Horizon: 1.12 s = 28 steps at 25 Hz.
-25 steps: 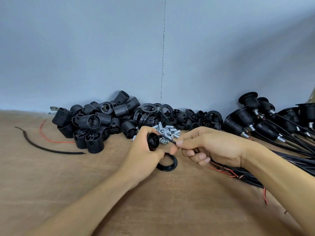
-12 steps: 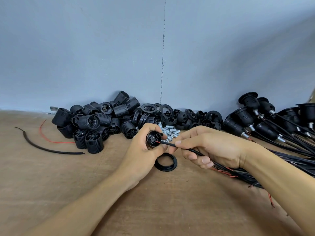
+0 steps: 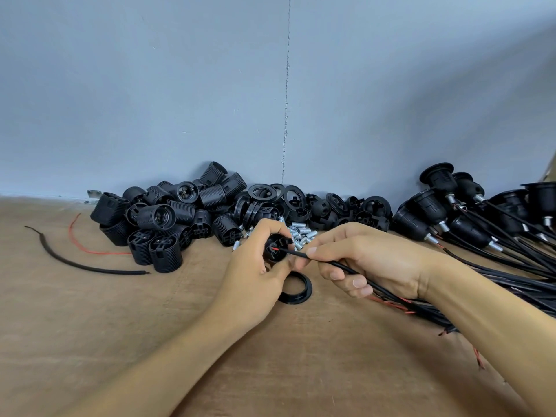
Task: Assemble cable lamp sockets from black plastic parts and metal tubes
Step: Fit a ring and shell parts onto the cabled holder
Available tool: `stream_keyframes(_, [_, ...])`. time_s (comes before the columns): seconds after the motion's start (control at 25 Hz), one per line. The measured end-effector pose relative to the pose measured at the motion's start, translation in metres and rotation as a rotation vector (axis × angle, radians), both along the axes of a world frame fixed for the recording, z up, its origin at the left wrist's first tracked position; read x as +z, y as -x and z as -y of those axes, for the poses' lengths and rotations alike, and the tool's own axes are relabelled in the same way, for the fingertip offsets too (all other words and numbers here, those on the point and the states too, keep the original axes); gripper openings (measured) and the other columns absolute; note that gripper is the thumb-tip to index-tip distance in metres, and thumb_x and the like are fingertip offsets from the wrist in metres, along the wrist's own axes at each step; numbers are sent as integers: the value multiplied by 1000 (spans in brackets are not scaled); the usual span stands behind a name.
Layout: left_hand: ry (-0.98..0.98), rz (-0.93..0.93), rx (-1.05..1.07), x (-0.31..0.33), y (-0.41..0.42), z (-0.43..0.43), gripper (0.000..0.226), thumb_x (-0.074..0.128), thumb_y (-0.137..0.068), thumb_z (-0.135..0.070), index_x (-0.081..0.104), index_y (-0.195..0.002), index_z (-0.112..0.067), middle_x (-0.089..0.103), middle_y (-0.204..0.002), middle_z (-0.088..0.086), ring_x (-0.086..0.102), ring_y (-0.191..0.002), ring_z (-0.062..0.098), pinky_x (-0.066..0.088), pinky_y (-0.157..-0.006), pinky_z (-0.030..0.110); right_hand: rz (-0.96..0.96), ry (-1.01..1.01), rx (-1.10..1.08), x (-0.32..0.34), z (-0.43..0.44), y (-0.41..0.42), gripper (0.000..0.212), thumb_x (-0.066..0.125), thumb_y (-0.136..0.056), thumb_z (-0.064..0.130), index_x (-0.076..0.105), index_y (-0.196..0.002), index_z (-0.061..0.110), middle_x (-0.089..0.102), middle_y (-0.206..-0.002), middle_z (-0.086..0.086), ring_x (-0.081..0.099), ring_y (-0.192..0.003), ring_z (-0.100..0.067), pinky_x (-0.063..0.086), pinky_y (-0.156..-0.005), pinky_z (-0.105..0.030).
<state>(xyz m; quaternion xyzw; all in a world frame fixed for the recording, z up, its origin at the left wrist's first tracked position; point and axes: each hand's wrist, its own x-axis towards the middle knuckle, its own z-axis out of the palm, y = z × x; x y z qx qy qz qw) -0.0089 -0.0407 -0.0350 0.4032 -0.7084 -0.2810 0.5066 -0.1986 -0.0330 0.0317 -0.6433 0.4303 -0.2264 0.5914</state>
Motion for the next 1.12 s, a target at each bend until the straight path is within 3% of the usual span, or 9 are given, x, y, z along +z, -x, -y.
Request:
stream_keyframes(0.12, [120,156,122,-2,1,-2,41,71,-88,-9,54,-99,-44,65,-84,-17,59,-73,9,41,-61,16,-22,32,-36,0,-1,-4,26,54,-101,17,69,-103,-4,45,-57,0,29,-38,-7,25,-36,-18])
stream_keyframes(0.28, [217,322,186,-3,-2,-1,49,68,-83,-2,55,-107,-42,63,-97,-22,59,-76,3,45,-66,21,-97,52,-69,0,-1,-6,23,56,-100,17,71,-95,1,46,-56,0,27,-37,-7,23,-35,-17])
stream_keyframes(0.44, [264,397,155,-3,1,-3,47,64,-79,-3,55,-104,-41,59,-90,-22,54,-79,-2,42,-66,18,-94,88,-19,0,-2,-5,18,60,-98,16,70,-86,7,49,-58,-3,29,-38,-7,24,-36,-18])
stream_keyframes(0.56, [268,375,144,-4,4,-4,44,64,-82,-4,60,-109,-37,61,-91,-23,53,-80,-6,39,-69,10,-110,172,-57,-3,-3,-10,23,65,-97,22,63,-78,9,61,-63,-7,36,-40,-10,32,-38,-20])
stream_keyframes(0.72, [190,205,259,-3,2,0,40,71,-84,-1,64,-106,-34,61,-79,-21,57,-71,-7,38,-65,4,-229,103,-60,8,1,4,38,65,-90,47,65,-97,9,72,-81,-6,57,-58,-15,49,-55,-26])
stream_keyframes(0.8, [148,158,333,-2,0,1,39,72,-85,1,67,-109,-29,56,-73,-22,54,-70,-14,37,-63,1,-246,105,-33,10,3,13,27,65,-94,34,67,-95,7,67,-76,-4,55,-60,-12,47,-57,-23])
stream_keyframes(0.92, [184,230,285,-2,4,-4,48,67,-83,5,64,-114,-32,61,-88,-20,55,-79,-9,38,-71,3,-87,180,-95,-2,5,4,14,65,-96,19,68,-93,6,62,-68,-2,47,-53,-9,40,-48,-19])
stream_keyframes(1.0, [222,264,252,-3,6,-6,52,64,-80,7,63,-116,-30,65,-98,-18,54,-84,-5,37,-77,2,-7,222,-116,-7,7,-5,18,62,-99,24,66,-98,7,67,-73,-4,51,-54,-9,42,-50,-19])
stream_keyframes(1.12, [153,192,363,-1,2,2,44,67,-83,6,67,-117,-23,62,-86,-18,53,-78,-10,36,-72,0,-120,123,-88,5,9,9,30,51,-103,35,63,-110,8,74,-90,-10,58,-62,-14,46,-54,-24])
